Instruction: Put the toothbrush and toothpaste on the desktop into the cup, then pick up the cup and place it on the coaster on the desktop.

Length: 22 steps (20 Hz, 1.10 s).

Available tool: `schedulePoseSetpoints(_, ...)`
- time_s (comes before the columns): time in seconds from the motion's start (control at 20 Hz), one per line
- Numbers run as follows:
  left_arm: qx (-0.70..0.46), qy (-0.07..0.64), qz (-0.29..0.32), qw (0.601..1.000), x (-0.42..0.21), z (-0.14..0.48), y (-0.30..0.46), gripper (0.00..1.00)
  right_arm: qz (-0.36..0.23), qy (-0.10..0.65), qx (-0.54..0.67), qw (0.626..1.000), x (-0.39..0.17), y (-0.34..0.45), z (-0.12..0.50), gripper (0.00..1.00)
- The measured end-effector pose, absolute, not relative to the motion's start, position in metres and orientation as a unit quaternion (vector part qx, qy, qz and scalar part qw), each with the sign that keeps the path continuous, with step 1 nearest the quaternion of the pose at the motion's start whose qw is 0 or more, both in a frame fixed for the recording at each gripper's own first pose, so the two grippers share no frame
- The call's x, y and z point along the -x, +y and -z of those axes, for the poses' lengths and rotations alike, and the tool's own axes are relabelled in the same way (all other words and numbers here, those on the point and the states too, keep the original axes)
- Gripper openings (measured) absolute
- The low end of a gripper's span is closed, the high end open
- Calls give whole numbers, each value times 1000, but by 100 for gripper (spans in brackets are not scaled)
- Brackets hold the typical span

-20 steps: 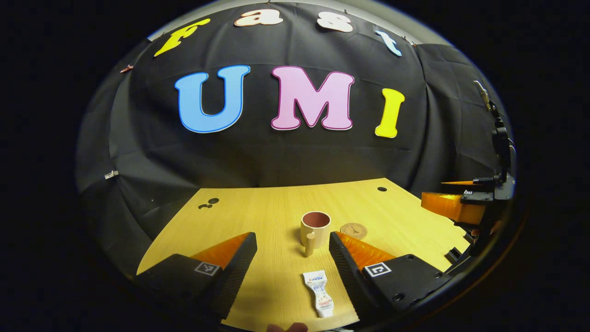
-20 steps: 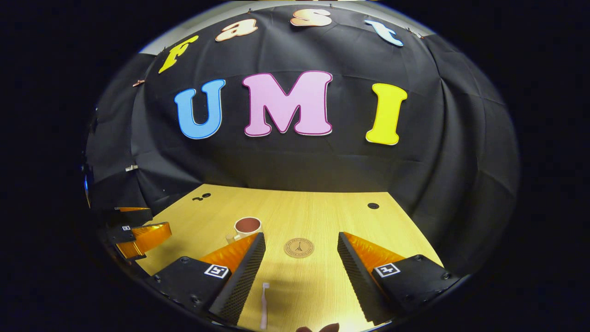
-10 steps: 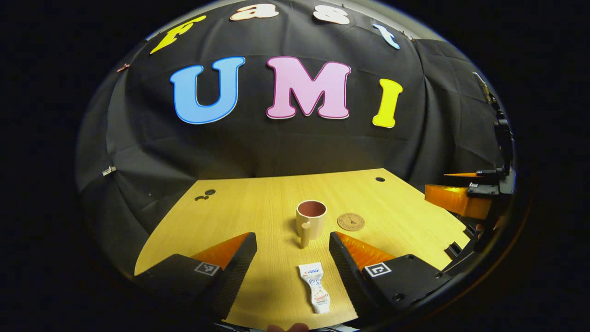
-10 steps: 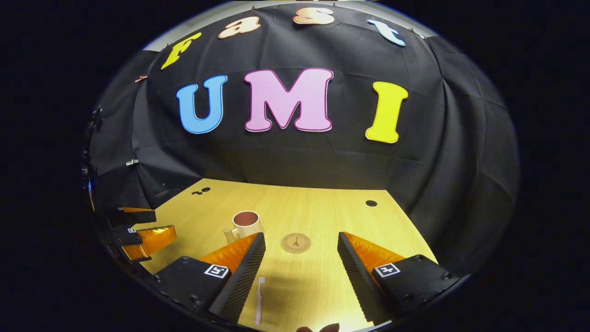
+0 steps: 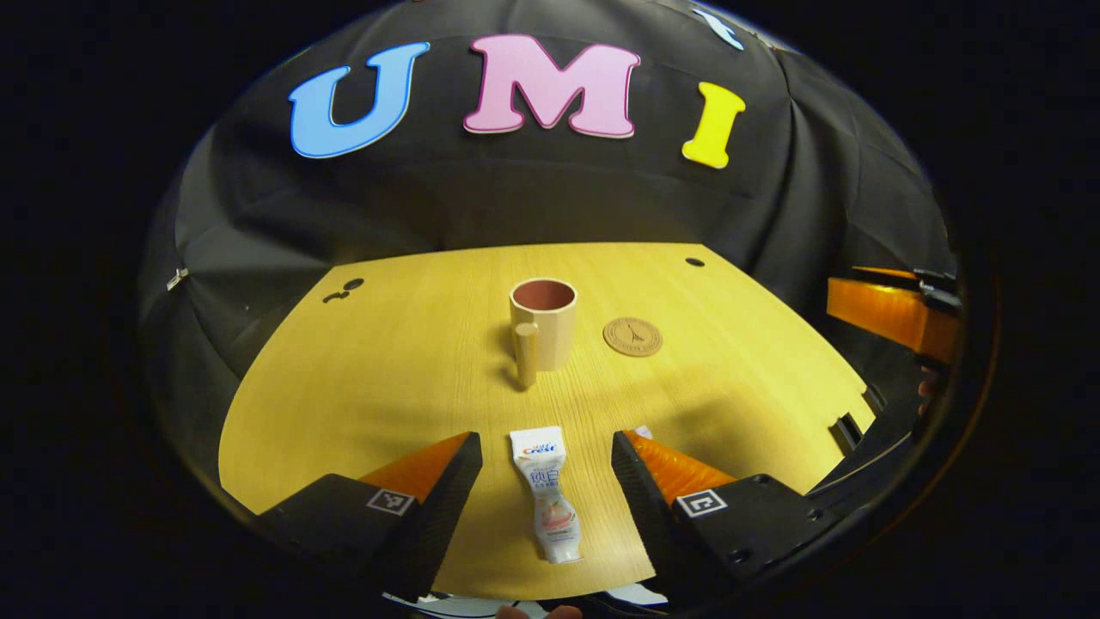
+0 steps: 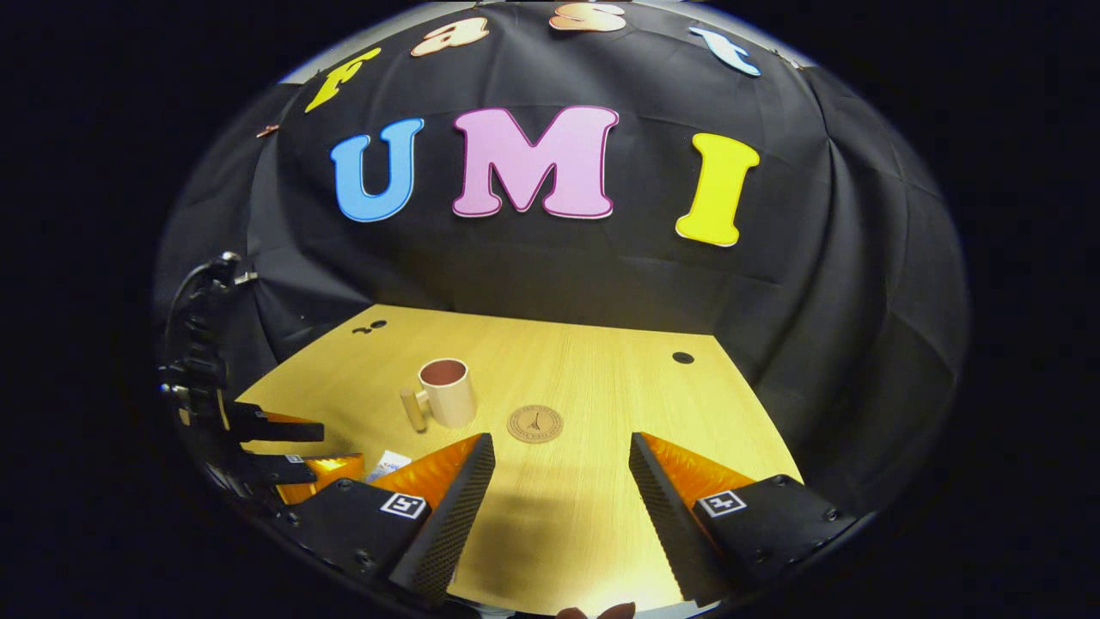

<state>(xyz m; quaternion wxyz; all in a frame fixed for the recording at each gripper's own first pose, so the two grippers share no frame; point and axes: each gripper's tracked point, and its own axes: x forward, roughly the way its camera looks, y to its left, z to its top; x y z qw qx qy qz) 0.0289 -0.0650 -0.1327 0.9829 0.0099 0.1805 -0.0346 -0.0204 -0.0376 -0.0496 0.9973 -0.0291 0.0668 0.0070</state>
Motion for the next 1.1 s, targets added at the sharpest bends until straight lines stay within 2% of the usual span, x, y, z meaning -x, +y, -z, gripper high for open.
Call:
schedulePoseSetpoints(0.2, -15, 237, -6, 971, -42, 171, -64, 91, -22, 81, 42, 996, 21, -49, 62, 97)
schedulePoseSetpoints(0.55, -1, 301, -58, 952, -58, 211, -59, 78, -61, 102, 53, 991, 11, -63, 82, 98)
schedulePoseSetpoints(0.75, -7, 323, -70, 944, -63, 227, -55, 66, -80, 120, 39, 989, 7, -65, 93, 97)
schedulePoseSetpoints(0.95, -41, 328, -57, 942, -70, 224, -59, 59, -91, 148, 32, 984, 2, -59, 109, 97)
schedulePoseSetpoints(1.1, -68, 324, -61, 942, -76, 223, -61, 49, -97, 194, 9, 976, 11, -40, 129, 98)
